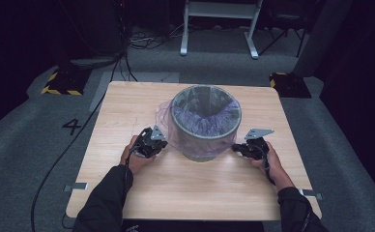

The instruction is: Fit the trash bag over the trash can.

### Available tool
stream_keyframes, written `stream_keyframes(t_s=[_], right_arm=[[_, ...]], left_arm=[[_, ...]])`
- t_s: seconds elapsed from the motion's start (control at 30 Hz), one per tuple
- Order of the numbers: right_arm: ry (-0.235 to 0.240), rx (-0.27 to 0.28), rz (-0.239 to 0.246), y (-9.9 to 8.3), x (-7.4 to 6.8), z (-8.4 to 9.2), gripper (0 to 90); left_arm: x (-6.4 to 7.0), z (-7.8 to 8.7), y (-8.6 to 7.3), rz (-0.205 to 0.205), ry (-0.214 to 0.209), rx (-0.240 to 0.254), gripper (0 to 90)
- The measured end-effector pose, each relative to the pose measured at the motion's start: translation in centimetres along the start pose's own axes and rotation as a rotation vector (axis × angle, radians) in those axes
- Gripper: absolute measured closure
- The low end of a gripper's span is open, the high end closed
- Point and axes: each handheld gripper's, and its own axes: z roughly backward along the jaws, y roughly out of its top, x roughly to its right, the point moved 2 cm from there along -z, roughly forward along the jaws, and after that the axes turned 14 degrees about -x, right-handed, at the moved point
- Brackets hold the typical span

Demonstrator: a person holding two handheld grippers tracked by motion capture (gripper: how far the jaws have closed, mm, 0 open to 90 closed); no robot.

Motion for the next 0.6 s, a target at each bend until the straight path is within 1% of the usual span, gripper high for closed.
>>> stream_keyframes(t_s=[0.07,0.1,0.13,0.17,0.2,0.23,0.27,0.3,0.37,0.43,0.47,0.53,0.6], right_arm=[[0.002,0.003,-0.007,0.0,0.1,-0.1,90.0],[0.001,0.003,-0.007,0.0,0.0,-0.1,90.0],[0.0,0.003,-0.01,0.0,0.0,-0.1,89.9],[-0.004,0.006,-0.012,0.0,0.0,-0.1,89.5],[-0.007,0.008,-0.01,0.0,0.0,0.0,88.7],[-0.012,0.012,-0.007,0.0,-0.1,0.2,87.4],[-0.016,0.018,-0.005,0.0,-0.1,0.4,86.0],[-0.019,0.031,-0.002,-0.1,-0.1,0.7,83.3],[-0.031,0.048,-0.005,-0.2,-0.1,1.3,76.4],[-0.017,0.063,0.009,-0.3,-0.1,1.8,67.2],[-0.011,0.061,0.021,-0.3,-0.2,2.1,61.5],[-0.024,0.059,0.03,-0.5,-0.3,2.6,50.1],[-0.019,0.075,0.037,-0.7,-0.5,3.2,40.3]], left_arm=[[-0.1,0.1,0.0,0.012,0.006,0.017,89.2],[-0.1,0.3,0.0,0.026,0.009,0.028,85.3],[-0.2,0.6,-0.1,0.036,0.001,0.043,79.2],[-0.1,0.8,-0.1,0.034,-0.008,0.057,73.6],[0.0,1.1,-0.2,0.032,-0.008,0.086,70.4],[0.1,1.6,-0.3,0.029,0.003,0.107,64.2],[0.1,1.6,-0.3,0.029,0.003,0.107,57.7],[0.4,2.2,-0.5,0.042,-0.003,0.126,50.0],[0.8,2.9,-0.9,0.053,-0.007,0.136,41.0],[1.0,3.1,-1.2,0.075,-0.005,0.123,29.1],[1.2,3.3,-1.3,0.084,-0.016,0.116,24.6],[1.5,3.5,-1.7,0.095,-0.021,0.121,21.4],[1.9,3.7,-2.1,0.106,-0.062,0.134,18.2]])
